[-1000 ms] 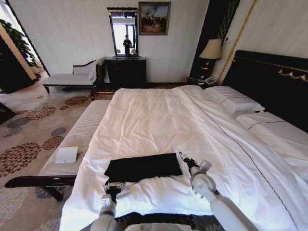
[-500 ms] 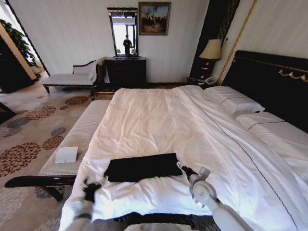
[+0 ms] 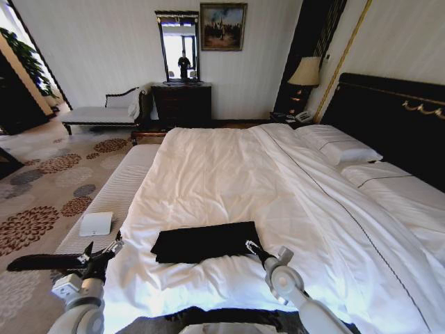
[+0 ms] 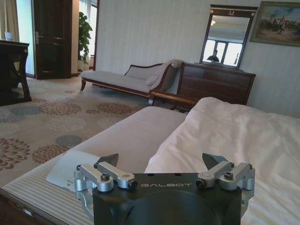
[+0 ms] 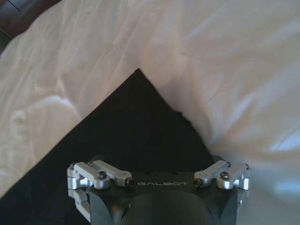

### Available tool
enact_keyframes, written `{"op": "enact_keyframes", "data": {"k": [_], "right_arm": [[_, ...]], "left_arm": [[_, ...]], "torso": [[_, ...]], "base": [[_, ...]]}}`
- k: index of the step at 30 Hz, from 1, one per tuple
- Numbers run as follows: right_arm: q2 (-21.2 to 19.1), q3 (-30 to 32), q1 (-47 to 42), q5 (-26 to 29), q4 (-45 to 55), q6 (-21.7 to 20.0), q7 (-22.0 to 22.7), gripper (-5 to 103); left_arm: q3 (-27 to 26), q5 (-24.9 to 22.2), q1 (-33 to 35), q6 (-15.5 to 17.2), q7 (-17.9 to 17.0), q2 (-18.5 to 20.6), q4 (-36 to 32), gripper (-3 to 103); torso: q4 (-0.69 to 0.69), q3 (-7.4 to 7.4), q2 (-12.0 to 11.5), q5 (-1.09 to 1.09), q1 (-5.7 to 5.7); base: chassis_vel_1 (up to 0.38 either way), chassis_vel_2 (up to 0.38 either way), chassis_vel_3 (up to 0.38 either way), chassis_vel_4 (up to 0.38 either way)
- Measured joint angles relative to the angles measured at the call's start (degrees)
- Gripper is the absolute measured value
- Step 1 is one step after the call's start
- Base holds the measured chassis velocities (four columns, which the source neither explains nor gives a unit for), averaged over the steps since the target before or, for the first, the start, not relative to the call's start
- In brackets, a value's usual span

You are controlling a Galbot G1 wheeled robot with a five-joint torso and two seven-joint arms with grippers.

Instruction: Fold the clothes on the bed.

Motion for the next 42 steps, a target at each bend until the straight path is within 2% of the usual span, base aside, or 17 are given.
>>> {"op": "enact_keyframes", "data": {"k": [3,6,9,11,12,13,15,18,19,20,21,23,26,32,35,42], "right_arm": [[1.57,-0.29,0.41,-0.41,-0.57,1.10,-1.26,87],[2.14,-0.29,0.51,-0.59,-0.74,1.92,-1.52,82],[2.47,-0.08,0.63,-0.66,-0.83,2.97,-1.58,65],[2.46,-0.03,0.66,-0.67,-0.88,3.21,-1.61,65],[2.26,0.02,0.74,-0.67,-0.94,3.47,-1.78,54],[2.14,0.07,0.77,-0.67,-0.96,3.57,-1.97,49],[2.11,0.10,0.80,-0.67,-0.96,3.63,-2.09,49],[2.36,0.37,1.09,-0.62,-0.97,3.94,-2.38,32],[2.69,0.42,1.10,-0.70,-0.92,4.16,-2.38,22],[2.63,0.50,0.95,-0.83,-0.77,4.19,-2.38,16],[2.63,0.50,0.95,-0.83,-0.77,4.19,-2.38,16],[2.14,1.20,0.64,-0.89,-0.16,4.20,-2.49,6],[1.49,2.34,0.51,-0.64,0.61,4.20,-2.62,4],[-3.06,8.35,0.54,2.42,2.52,3.87,-2.42,4],[-7.19,12.47,-0.53,4.40,2.80,3.64,-2.32,4],[-11.88,16.39,-1.61,4.65,-0.22,3.91,-2.88,4]], "left_arm": [[1.16,0.52,0.78,0.01,-0.12,-0.71,-0.52,100],[2.17,1.37,1.22,-0.07,-0.16,-1.39,-0.90,100],[3.75,2.72,1.69,-0.47,-0.16,-2.38,-1.27,100],[4.50,3.25,1.93,-0.77,-0.16,-2.59,-1.44,100],[5.46,4.14,2.22,-1.11,-0.16,-2.88,-1.61,100],[5.88,4.60,2.30,-1.22,-0.16,-3.09,-1.74,100],[6.08,4.82,2.32,-1.27,-0.16,-3.23,-1.83,100],[6.66,5.16,2.55,-1.75,-0.17,-3.78,-2.21,100],[6.71,5.02,2.99,-2.80,-0.17,-3.89,-2.51,100],[6.71,4.85,3.11,-3.10,-0.17,-3.94,-2.69,100],[6.71,4.85,3.11,-3.10,-0.17,-3.94,-2.69,100],[6.65,4.58,3.16,-3.27,-0.17,-3.93,-2.88,100],[6.56,4.48,3.09,-3.28,-0.17,-3.80,-2.90,100],[6.40,3.82,1.99,-3.16,-0.26,-3.25,-2.90,100],[6.40,3.10,0.77,-2.64,-0.36,-2.72,-2.89,100],[6.53,2.04,-0.74,-2.02,-0.44,-2.42,-2.92,100]], "torso": [[0.02,0.00,0.00,0.01,0.00],[0.01,0.00,0.00,0.02,0.00],[0.01,0.00,0.00,0.02,0.00],[0.01,0.00,0.00,0.02,0.00],[0.01,0.00,0.00,0.02,0.00],[0.01,0.00,0.00,0.02,0.00],[0.01,0.00,0.00,0.01,0.00],[0.01,0.00,0.00,0.02,0.00],[0.01,0.00,0.00,0.02,0.00],[0.02,0.00,0.00,0.02,0.00],[0.02,0.00,0.00,0.02,0.00],[0.02,0.00,0.00,0.03,0.00],[0.02,0.00,0.00,0.03,0.00],[0.02,0.01,0.00,0.03,0.00],[0.01,0.01,0.00,0.02,0.00],[0.01,0.01,0.00,0.02,0.00]], "base": [[0.000,0.000,0.000,0.000],[0.000,0.000,0.000,0.000],[0.000,0.000,0.000,0.000],[0.000,0.000,0.000,0.000],[0.000,0.000,0.000,0.000],[0.000,0.000,0.000,0.000],[0.000,0.000,0.000,0.000],[0.000,0.000,0.000,0.000],[0.000,0.000,0.000,0.000],[0.000,0.000,0.000,0.000],[0.000,0.000,0.000,0.000],[0.000,0.000,0.000,0.000],[0.000,0.000,0.000,0.000],[0.000,0.000,0.000,0.000],[0.000,0.000,0.000,0.000],[0.000,0.000,0.000,0.000]]}}
